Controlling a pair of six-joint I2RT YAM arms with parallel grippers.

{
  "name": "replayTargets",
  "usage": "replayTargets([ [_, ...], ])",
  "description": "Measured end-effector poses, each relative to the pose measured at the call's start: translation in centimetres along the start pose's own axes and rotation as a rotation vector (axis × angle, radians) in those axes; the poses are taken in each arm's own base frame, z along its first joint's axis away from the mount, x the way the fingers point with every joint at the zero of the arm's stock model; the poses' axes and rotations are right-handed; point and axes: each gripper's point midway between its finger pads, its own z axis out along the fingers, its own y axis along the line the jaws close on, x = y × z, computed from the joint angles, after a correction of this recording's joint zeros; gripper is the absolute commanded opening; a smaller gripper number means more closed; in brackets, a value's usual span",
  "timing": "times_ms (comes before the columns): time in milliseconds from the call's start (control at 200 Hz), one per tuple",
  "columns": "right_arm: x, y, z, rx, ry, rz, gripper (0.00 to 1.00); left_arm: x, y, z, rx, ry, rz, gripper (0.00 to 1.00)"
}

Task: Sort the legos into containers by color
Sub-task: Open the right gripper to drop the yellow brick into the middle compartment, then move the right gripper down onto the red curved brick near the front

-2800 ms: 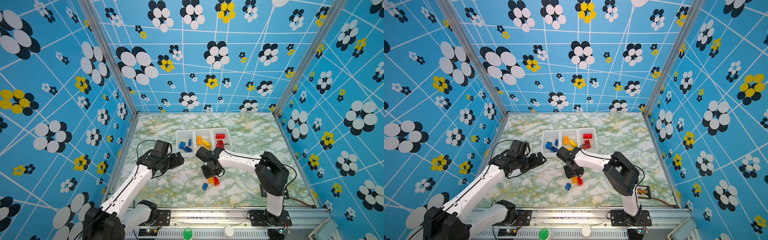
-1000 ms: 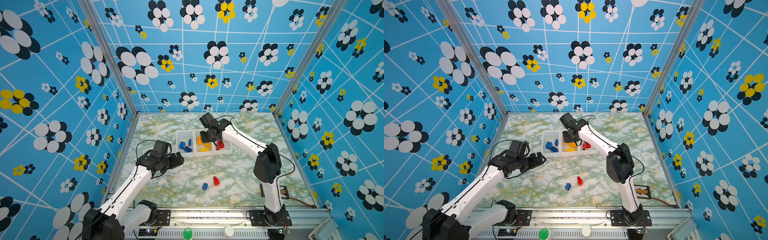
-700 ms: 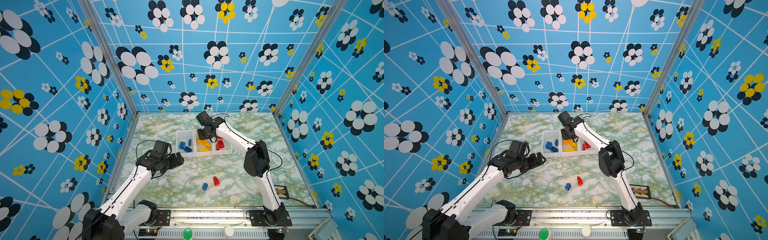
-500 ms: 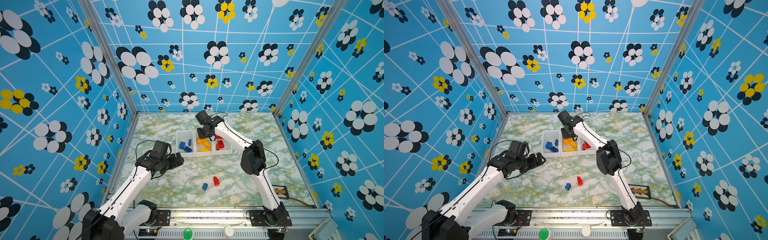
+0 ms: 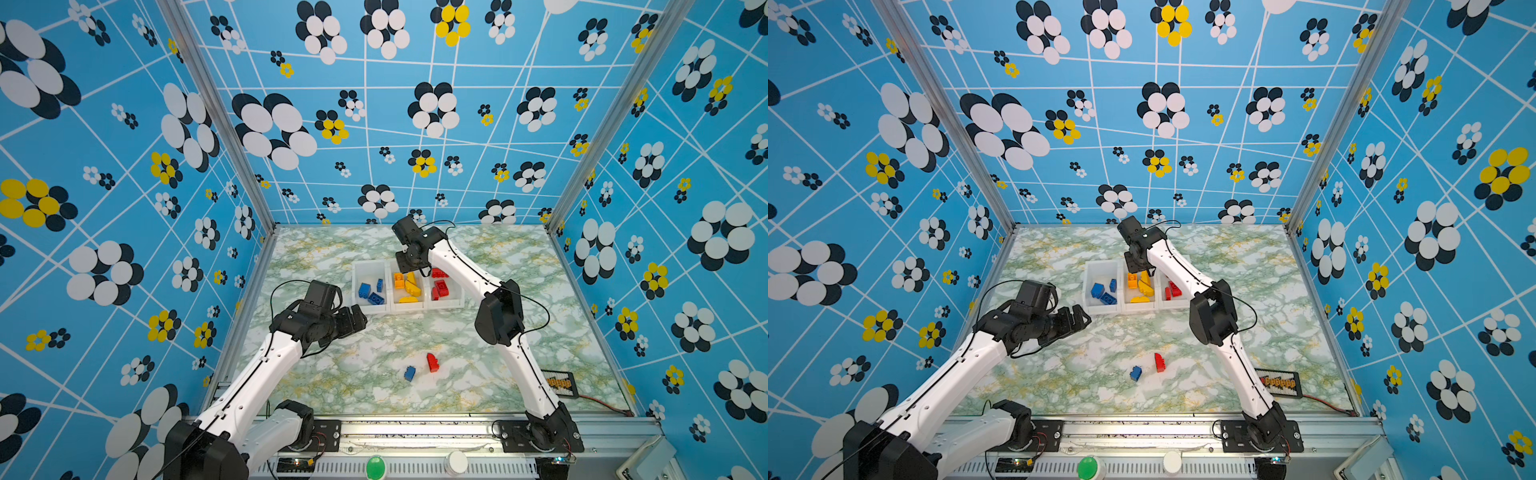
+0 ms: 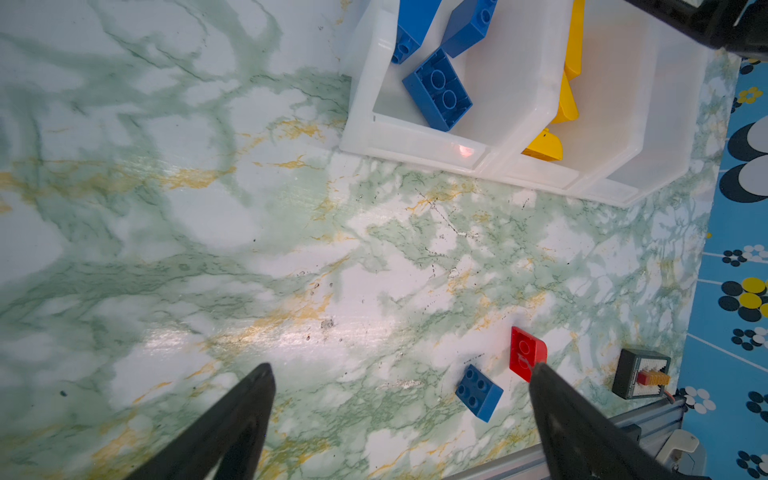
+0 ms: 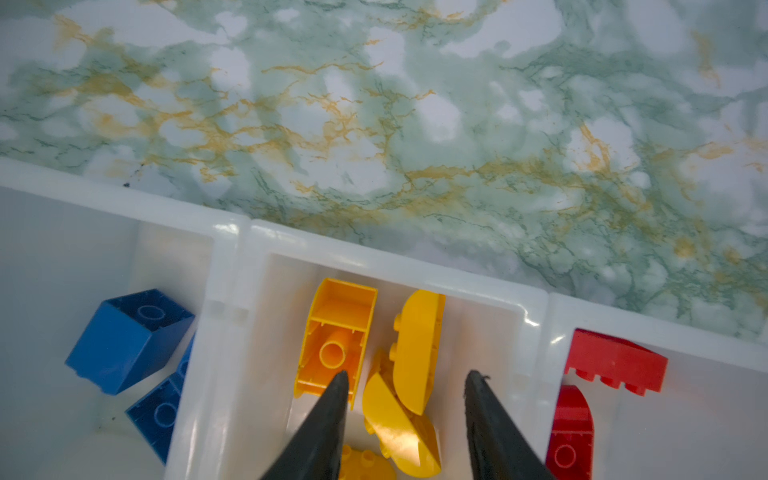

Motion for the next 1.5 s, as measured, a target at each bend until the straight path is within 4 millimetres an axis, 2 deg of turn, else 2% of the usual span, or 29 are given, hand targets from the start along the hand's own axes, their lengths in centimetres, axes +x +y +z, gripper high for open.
replayTargets([
  [215,0.5,0.1,-0.1,-0.008,0.020,0.003,0.52,-0.1,0.0,0.1,-0.004,0.004,0.000,0.97],
  [320,1.4,0.1,-0.6,-0.022,0.045,0.007,0.55,-0.1,0.1,0.3,-0.008,0.008,-0.002,0.97],
  [455,3.2,-0.2,-2.8,-0.040,0.075,0.014,0.61,-0.1,0.1,0.4,-0.008,0.009,-0.002,0.97],
  [610,5.6,-0.3,-6.4,-0.066,0.076,0.018,0.67,-0.2,0.1,0.5,-0.011,0.012,-0.002,0.97],
  [710,7.7,0.0,-8.4,-0.090,0.078,0.024,0.70,-0.3,0.0,0.5,-0.009,0.011,-0.002,0.97],
  [825,10.6,0.3,-9.5,-0.104,0.101,0.033,0.70,-0.3,0.0,0.5,-0.008,0.009,-0.002,0.97],
  [1029,17.1,0.9,-9.3,-0.102,0.198,0.036,0.71,-0.5,-0.3,0.5,0.000,0.000,0.002,0.97],
  [1194,21.5,1.1,-9.4,-0.095,0.253,0.046,0.71,-0.4,-0.4,0.5,0.002,0.001,0.008,0.97],
  [1359,24.4,1.5,-10.0,-0.098,0.279,0.046,0.70,-0.2,-0.8,0.6,0.009,0.003,0.021,0.97],
  [1504,26.1,1.9,-10.1,-0.097,0.298,0.040,0.70,0.0,-1.0,0.7,0.009,0.006,0.031,0.97],
])
